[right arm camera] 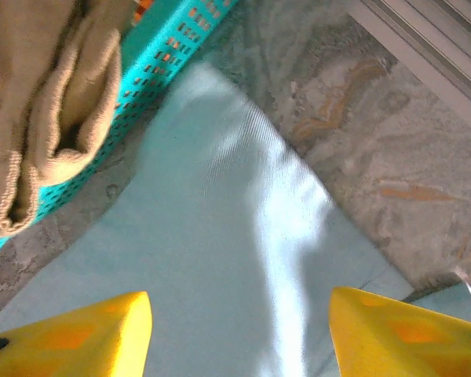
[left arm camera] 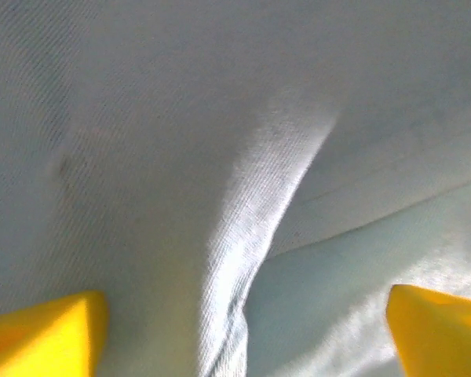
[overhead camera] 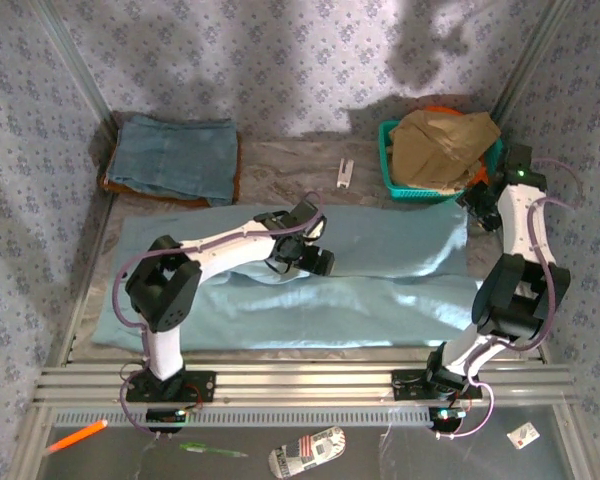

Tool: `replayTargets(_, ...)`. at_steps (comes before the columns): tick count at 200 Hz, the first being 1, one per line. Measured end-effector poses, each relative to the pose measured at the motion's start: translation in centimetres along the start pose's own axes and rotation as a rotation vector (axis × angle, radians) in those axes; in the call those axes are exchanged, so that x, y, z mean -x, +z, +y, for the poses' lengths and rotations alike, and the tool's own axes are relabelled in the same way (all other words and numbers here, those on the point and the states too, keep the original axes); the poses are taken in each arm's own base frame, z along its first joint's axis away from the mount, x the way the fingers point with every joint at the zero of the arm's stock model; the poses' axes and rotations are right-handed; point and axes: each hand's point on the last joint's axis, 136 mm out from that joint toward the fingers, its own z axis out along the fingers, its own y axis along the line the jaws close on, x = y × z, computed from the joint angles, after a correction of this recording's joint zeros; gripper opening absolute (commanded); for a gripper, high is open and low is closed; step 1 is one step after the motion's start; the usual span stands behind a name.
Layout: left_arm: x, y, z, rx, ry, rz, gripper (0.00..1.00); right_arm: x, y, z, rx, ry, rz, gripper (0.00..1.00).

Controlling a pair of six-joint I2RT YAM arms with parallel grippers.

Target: Fold and stack the trousers

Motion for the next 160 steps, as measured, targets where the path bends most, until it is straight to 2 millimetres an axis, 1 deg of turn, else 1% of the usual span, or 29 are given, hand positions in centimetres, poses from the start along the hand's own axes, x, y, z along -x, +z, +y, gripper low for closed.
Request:
replayTargets(12,0.6,-1.6,0.6,-0.007,-0.018,-0.038,0.97,-0.2,-0.9,0.7,0.004,-0.023,-0.024,0.67)
replayTargets(19,1.1,-3.0,1.4,-0.006,-0.039,-0.068,0.97,-0.4,-1.8,1.3,0.018,-0.042,-0.044,0.67)
replayTargets(33,2.7,-5.5,3.8,0.009,-0.099,-0.141,0.95,-1.5,-3.5,2.8,0.049,-0.091,-0.082,0.66)
replayTargets(43,3.8,-7.0,5.9,0.027,-0.157,-0.195,0.94,-2.9,-4.3,4.0,0.083,-0.134,-0.096,0.63)
replayTargets(51,4.4,-7.5,7.7,0.046,-0.201,-0.222,0.92,-4.2,-4.5,4.8,0.107,-0.164,-0.098,0.57)
replayTargets(55,4.5,-7.5,8.6,0.057,-0.221,-0.229,0.91,-5.1,-4.4,5.0,0.114,-0.184,-0.089,0.52)
replayTargets(60,4.6,-7.5,9.7,0.070,-0.248,-0.234,0.89,-6.0,-4.1,5.3,0.121,-0.195,-0.078,0.43)
replayTargets(63,4.6,-7.3,10.4,0.079,-0.269,-0.235,0.88,-6.7,-3.6,5.4,0.122,-0.213,-0.064,0.37)
replayTargets(68,4.4,-6.8,11.5,0.095,-0.295,-0.228,0.87,-7.6,-3.0,5.6,0.124,-0.224,-0.047,0.24)
replayTargets(73,4.2,-6.3,12.4,0.104,-0.318,-0.220,0.85,-8.7,-2.1,5.6,0.118,-0.239,-0.020,0.14)
replayTargets(78,3.7,-5.5,13.4,0.118,-0.349,-0.203,0.83,-9.8,-1.0,5.6,0.108,-0.252,0.012,0.06)
replayTargets(83,3.3,-4.8,14.2,0.130,-0.371,-0.187,0.81,-10.7,0.2,5.4,0.092,-0.264,0.046,0.00)
replayTargets(91,2.5,-3.4,15.5,0.150,-0.409,-0.158,0.79,-12.2,2.1,5.2,0.066,-0.278,0.101,0.00)
replayTargets(105,0.8,-1.2,17.2,0.174,-0.466,-0.109,0.77,-14.2,5.3,4.6,0.016,-0.292,0.181,0.00)
replayTargets(116,-0.6,0.0,18.2,0.186,-0.506,-0.079,0.76,-15.4,7.1,4.1,-0.013,-0.302,0.228,0.00)
replayTargets(125,-1.5,0.6,19.0,0.196,-0.539,-0.067,0.76,-16.1,8.4,3.8,-0.032,-0.307,0.256,0.00)
replayTargets(132,-1.5,0.7,19.4,0.193,-0.556,-0.076,0.76,-16.5,9.1,3.6,-0.045,-0.309,0.273,0.00)
replayTargets(150,-0.5,0.7,20.0,0.175,-0.590,-0.118,0.75,-17.2,10.8,3.1,-0.073,-0.311,0.305,0.00)
replayTargets(160,-0.1,0.9,20.4,0.167,-0.601,-0.128,0.74,-17.2,11.3,3.0,-0.088,-0.312,0.318,0.00)
